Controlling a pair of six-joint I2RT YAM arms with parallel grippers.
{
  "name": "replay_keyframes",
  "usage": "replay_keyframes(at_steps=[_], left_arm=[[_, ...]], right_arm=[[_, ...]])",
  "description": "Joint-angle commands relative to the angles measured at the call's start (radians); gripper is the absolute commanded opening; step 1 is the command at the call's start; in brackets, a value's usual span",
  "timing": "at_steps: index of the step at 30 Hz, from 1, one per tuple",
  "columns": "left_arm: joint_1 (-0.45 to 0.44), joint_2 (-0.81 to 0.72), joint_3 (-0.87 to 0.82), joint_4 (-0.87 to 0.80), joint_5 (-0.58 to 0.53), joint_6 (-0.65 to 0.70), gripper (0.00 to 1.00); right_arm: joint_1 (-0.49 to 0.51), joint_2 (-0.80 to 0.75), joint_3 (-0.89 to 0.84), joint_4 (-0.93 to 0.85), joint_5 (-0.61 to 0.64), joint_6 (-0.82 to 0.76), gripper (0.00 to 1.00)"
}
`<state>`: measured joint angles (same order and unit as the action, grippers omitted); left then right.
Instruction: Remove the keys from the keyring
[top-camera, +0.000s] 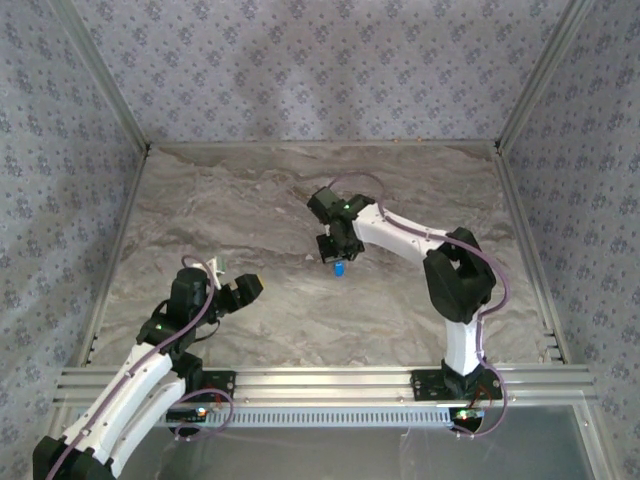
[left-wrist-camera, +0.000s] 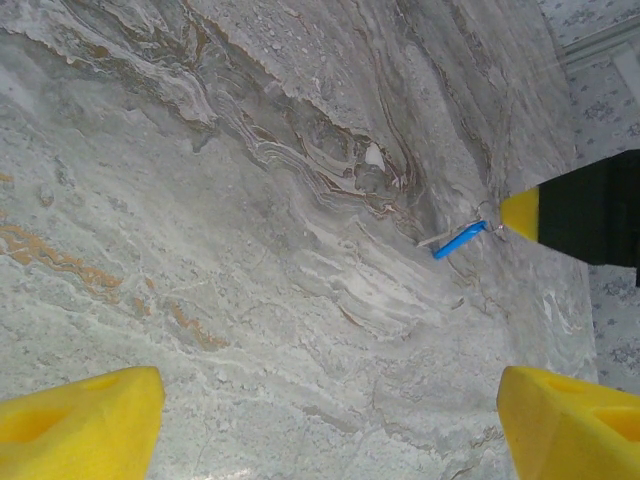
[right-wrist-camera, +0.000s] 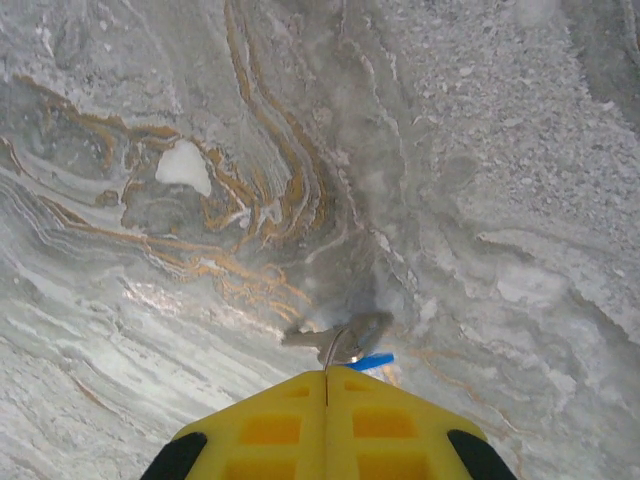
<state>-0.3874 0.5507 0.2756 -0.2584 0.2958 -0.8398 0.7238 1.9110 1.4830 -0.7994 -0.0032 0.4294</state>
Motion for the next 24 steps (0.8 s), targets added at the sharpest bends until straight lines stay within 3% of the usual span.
replay_keyframes(at_steps=[1,8,13,24], left_arm=[[-0.005,-0.003,0.004,0.018,-0.002,-0.009,0.87],[-0.005,-0.003,0.006,0.02,0.006,-0.013,0.87],[-0.011,0.017,0.038,0.042,0.027,0.004,0.87],[-0.084,0.138,0.227,0.119,0.026,0.124,0.82]], right_arm=[[-0.022,0.004,-0.038,0.043,-0.089,0.012,0.0],[-0.04,-0.036,-0.078,0.111,-0.153,0.022,0.0],[-0.049,-0.153,-0.09,0.143,-0.189,0.04,0.0],[-0.047,-0.319,0.05,0.085,-0.2,0.161,0.0]])
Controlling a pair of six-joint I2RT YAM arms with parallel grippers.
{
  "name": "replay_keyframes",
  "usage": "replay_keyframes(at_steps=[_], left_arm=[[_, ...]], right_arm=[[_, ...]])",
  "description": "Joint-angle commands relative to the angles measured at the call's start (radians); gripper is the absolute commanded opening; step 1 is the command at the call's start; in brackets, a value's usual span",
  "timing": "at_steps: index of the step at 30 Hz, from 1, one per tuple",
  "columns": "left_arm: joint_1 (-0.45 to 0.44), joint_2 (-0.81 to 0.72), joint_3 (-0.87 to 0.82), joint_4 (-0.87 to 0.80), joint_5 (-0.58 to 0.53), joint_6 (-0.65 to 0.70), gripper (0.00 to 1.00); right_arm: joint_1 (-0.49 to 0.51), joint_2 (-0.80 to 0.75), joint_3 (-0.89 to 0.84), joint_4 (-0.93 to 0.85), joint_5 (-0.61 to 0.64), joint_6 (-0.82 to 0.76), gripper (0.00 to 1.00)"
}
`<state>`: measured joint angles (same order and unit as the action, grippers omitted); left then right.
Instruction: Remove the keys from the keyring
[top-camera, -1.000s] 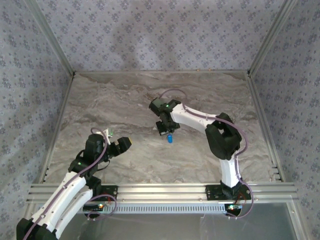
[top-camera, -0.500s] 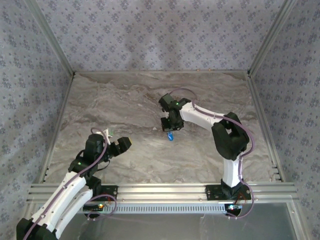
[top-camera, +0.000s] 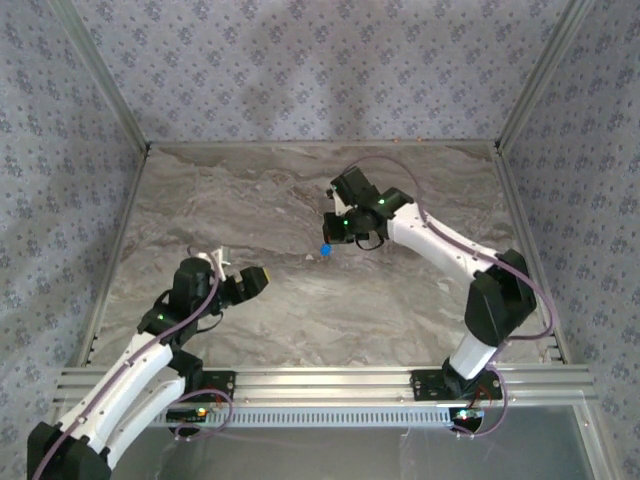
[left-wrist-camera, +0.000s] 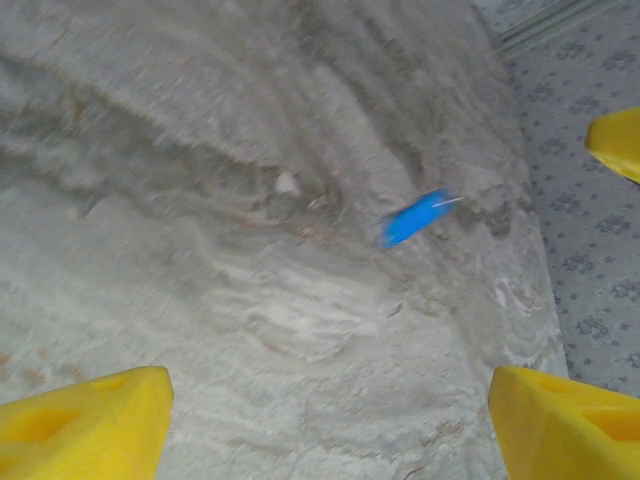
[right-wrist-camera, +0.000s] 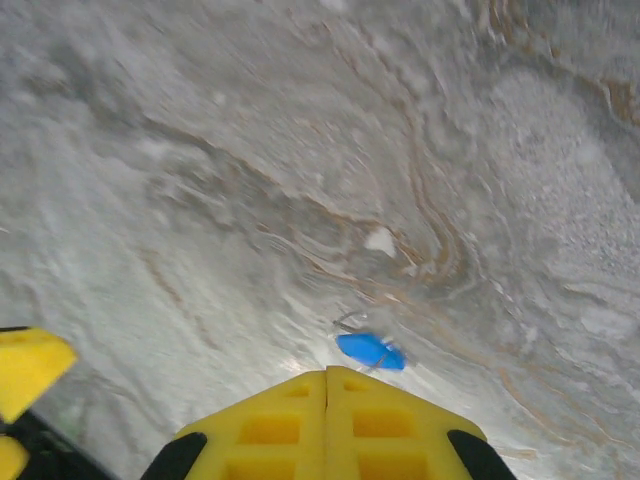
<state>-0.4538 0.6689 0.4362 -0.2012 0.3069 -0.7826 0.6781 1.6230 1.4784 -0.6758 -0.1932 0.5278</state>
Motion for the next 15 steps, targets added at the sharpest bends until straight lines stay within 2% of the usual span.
replay_keyframes(at_steps=[1,6,9,12,15], left_arm=[[-0.027,0.035,0.09,0.069,0.013,0.087,0.81],[-0.061,0.117,0.194,0.071,-0.013,0.171,0.8],[-0.064,0.164,0.228,0.052,-0.019,0.183,0.8],[-0.067,0.161,0.213,0.046,-0.041,0.168,0.8],[-0.067,0.121,0.163,0.053,-0.063,0.145,0.8]], right_arm=[[0.0,-0.04,0.073,-0.042,-0.005,0.07,0.0],[0.014,-0.06,0.132,-0.067,0.025,0.083,0.0],[0.018,-0.051,0.097,-0.063,0.067,0.07,0.0],[0.037,-0.019,0.047,-0.06,0.124,0.066,0.15],[0.044,0.025,-0.03,0.011,0.126,0.084,0.26]])
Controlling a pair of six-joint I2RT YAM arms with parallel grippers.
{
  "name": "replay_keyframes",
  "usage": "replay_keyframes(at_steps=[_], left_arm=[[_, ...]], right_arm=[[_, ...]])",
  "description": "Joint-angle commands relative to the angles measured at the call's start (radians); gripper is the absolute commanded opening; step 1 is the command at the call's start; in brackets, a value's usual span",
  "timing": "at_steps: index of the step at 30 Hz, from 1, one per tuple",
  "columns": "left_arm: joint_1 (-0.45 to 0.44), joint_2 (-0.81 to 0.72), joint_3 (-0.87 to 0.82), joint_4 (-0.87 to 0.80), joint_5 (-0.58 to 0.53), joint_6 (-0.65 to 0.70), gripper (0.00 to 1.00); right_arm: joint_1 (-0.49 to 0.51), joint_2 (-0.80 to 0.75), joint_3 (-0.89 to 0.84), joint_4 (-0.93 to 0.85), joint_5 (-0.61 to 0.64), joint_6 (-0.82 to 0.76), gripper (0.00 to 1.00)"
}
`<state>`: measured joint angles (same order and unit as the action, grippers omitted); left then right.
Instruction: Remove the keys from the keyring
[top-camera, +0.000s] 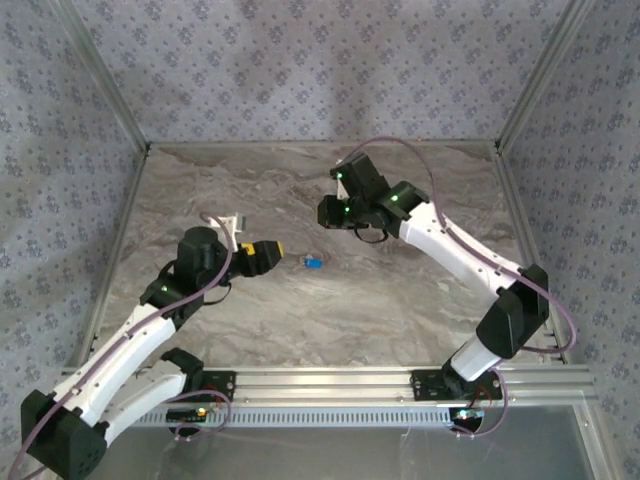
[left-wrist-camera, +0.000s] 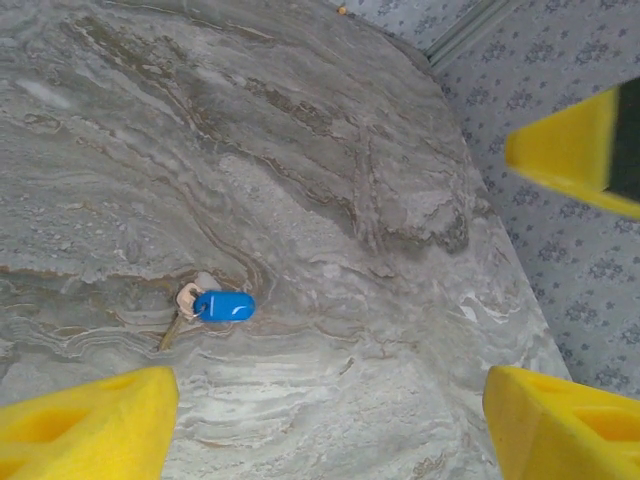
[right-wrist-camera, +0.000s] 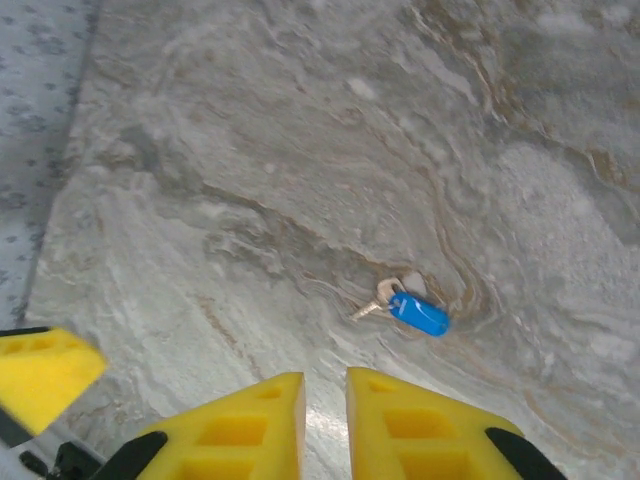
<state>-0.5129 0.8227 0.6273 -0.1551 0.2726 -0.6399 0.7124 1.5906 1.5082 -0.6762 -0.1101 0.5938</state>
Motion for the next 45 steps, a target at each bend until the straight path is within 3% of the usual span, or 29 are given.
replay_keyframes(at_steps=[1,4,12,18,24,45], left_arm=[[-0.009,-0.049,-0.044,0.001,-0.034,-0.005,0.8],[-0.009,-0.087,-0.076,-0.032,-0.04,-0.019,0.81],[-0.008,-0.217,-0.17,-0.133,-0.093,-0.077,0.81],[-0.008,-0.335,-0.255,-0.188,-0.116,-0.147,0.82],[-0.006,-0.385,-0.27,-0.231,-0.133,-0.156,0.83],[-0.007,-0.401,-0.287,-0.234,-0.141,-0.167,0.83]], right_arm=[[0.01,0.076,-0.076,0.029,0.042,0.021,0.29],[0.026,0.144,-0.079,0.058,0.062,0.027,0.39],[0.082,0.387,0.12,-0.057,0.107,-0.052,0.4],[0.116,0.543,0.297,-0.199,0.12,-0.146,0.46],[0.126,0.658,0.429,-0.298,0.138,-0.183,0.44],[0.153,0.817,0.594,-0.432,0.161,-0.246,0.46]])
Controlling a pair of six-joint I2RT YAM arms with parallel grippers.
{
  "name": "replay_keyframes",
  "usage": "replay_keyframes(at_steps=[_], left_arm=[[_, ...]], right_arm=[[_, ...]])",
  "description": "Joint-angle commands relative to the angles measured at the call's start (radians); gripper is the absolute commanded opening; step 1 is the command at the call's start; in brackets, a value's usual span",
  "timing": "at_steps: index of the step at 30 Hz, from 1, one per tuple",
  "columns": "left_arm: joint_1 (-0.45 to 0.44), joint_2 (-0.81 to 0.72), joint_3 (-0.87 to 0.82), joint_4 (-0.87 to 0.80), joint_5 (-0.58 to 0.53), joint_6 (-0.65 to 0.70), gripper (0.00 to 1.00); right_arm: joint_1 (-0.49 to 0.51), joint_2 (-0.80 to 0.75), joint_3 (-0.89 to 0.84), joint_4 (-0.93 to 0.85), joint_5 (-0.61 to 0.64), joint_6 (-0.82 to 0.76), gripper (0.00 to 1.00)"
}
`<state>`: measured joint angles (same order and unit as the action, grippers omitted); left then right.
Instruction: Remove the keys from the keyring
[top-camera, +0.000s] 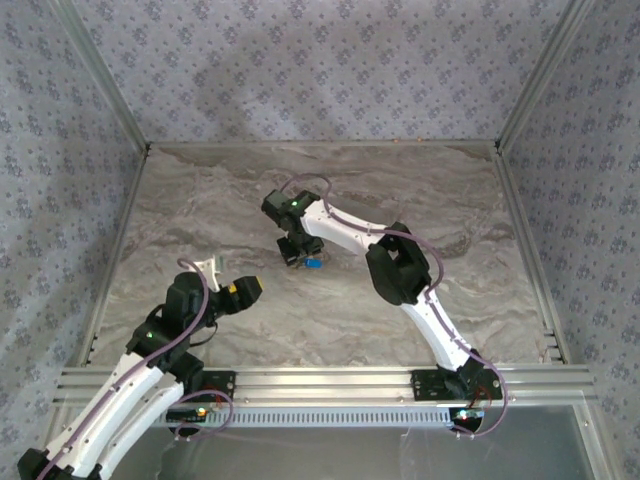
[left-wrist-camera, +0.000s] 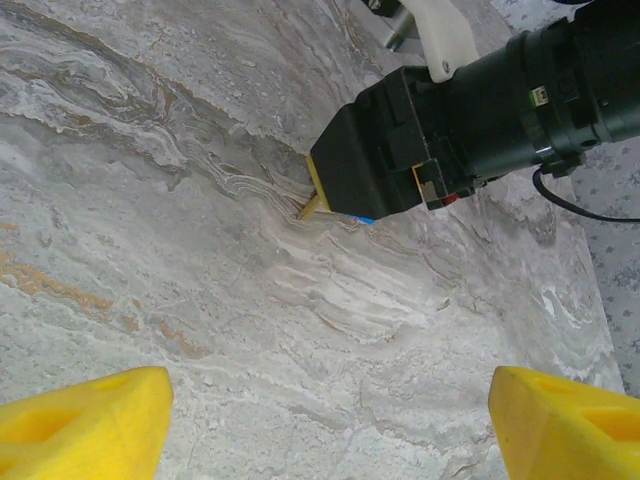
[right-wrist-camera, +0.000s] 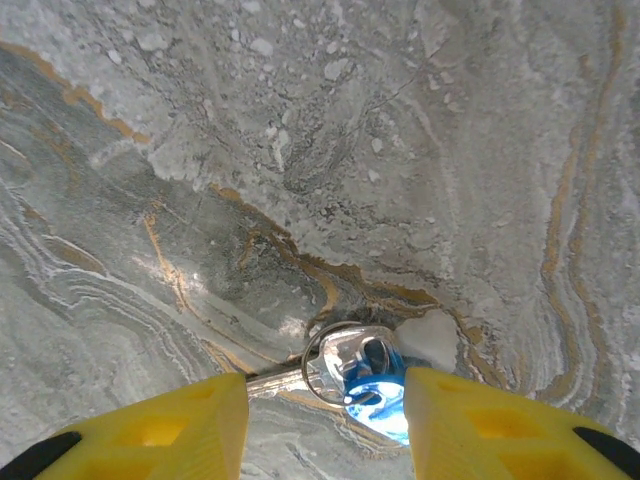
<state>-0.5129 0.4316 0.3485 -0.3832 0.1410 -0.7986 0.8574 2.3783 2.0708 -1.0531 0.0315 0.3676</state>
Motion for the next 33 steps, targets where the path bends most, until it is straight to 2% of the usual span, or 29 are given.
replay_keyframes(at_steps=[1,6,11,17,19,23,25,30,33], left_arm=[[-0.006,-0.01,-0.009,-0.005,-0.009,-0.008,0.83],[-0.005,-0.011,-0.012,-0.003,-0.012,-0.011,0.83],[-0.005,-0.017,-0.02,0.0,-0.015,-0.019,0.83],[-0.005,-0.013,-0.019,0.008,-0.014,-0.02,0.84],[-0.005,-0.011,-0.017,0.01,-0.014,-0.018,0.84],[-0.005,-0.005,-0.016,0.015,-0.011,-0.019,0.84],[-0.006,-0.001,-0.016,0.019,-0.009,-0.02,0.84],[-0.006,0.01,-0.013,0.03,-0.004,-0.02,0.84],[-0.006,0.019,-0.009,0.035,-0.001,-0.018,0.84]], right_arm=[[0.008,0.034,0.035,-0.06,0.023,-0.021,0.46],[0.009,0.045,0.041,-0.071,0.033,-0.031,0.45],[0.006,0.046,0.035,-0.071,0.036,-0.03,0.33],[-0.001,0.035,0.037,-0.059,0.038,-0.021,0.3],[-0.007,0.03,0.037,-0.055,0.036,-0.017,0.21],[-0.01,0.016,0.04,-0.052,0.041,-0.015,0.18],[-0.01,0.011,0.046,-0.055,0.04,-0.017,0.1],[-0.012,0.003,0.06,-0.069,0.041,-0.019,0.09],[-0.014,-0.01,0.06,-0.069,0.041,-0.017,0.05]])
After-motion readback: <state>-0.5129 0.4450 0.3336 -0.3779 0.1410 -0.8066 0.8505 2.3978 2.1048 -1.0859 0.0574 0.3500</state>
